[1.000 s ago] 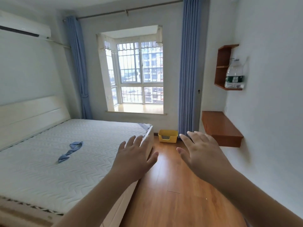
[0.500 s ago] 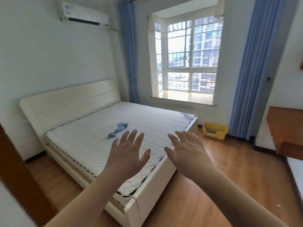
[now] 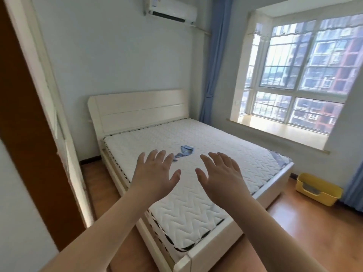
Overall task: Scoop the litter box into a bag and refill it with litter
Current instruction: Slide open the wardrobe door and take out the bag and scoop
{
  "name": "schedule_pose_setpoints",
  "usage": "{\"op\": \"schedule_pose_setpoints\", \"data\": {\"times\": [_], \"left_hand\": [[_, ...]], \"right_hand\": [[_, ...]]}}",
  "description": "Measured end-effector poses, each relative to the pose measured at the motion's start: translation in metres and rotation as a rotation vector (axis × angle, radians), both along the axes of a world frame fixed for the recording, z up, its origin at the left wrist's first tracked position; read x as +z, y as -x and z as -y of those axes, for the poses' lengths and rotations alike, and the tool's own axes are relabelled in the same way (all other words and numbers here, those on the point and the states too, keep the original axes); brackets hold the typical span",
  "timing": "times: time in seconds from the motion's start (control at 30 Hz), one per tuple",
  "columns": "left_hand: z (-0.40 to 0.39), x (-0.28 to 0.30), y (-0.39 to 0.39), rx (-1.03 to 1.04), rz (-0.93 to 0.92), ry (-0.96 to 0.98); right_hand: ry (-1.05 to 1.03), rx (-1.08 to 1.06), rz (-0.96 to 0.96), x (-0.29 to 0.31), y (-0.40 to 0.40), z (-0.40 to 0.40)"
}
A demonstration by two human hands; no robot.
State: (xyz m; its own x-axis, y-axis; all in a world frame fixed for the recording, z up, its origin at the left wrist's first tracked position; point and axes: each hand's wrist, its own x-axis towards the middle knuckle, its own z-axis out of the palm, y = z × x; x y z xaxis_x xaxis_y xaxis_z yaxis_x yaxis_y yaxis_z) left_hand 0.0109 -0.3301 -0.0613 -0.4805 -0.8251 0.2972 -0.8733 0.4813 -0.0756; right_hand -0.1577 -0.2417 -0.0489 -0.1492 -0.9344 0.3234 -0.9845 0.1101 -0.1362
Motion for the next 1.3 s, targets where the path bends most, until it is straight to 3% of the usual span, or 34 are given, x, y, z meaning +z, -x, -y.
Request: {"op": "schedule_pose_setpoints", "data": {"times": [0.4, 0.8, 1.03, 1.3], "left_hand": [[0.079, -0.043, -0.059, 0.295, 0.034, -0.096], [0.128, -0.065, -0.103, 0.835, 0.087, -0.117], [0.124, -0.084, -0.101, 1.039, 0.042, -0.164], [0.1, -0.088, -0.108, 1.049, 0.008, -0.176]], "right_hand": [[-0.012, 0.348, -0.06, -0.021, -0.052, 0.147], [0.05, 0.889, -0.003, -0.044, -0.114, 0.292], [0.019, 1.268, 0.172, -0.035, -0.164, 0.306], [-0.149, 1.513, 0.321, -0.03, -0.228, 0.281]]}}
